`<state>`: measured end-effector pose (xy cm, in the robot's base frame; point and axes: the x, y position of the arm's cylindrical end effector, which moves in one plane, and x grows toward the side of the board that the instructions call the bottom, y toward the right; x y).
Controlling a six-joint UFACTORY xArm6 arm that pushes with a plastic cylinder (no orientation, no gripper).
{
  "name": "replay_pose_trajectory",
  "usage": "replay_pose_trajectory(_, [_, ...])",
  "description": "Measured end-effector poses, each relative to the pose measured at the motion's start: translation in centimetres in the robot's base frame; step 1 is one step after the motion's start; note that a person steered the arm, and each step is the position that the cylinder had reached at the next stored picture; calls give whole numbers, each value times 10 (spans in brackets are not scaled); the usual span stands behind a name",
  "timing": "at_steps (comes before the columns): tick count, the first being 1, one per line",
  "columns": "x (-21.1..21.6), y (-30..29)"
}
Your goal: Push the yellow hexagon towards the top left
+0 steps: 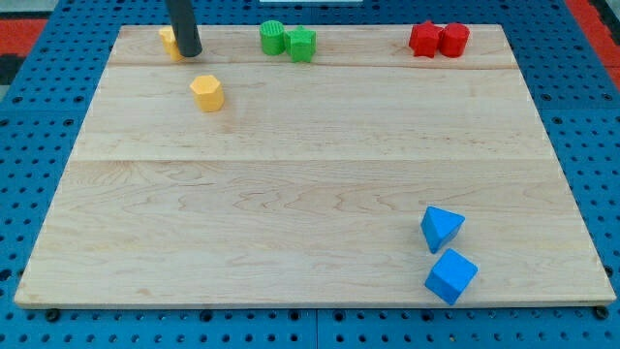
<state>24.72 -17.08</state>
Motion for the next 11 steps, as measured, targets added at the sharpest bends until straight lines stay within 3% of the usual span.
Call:
replay_pose_trajectory(2, [75, 110])
replay_pose_trajectory(3, [97, 102])
replay_pose_trajectory(5, [98, 6])
replay_pose_trajectory(6, [77, -22])
replay_pose_trajectory(8, [104, -35])
replay_pose_trajectory(10, [16, -38])
replay_pose_trajectory(11, [39, -28])
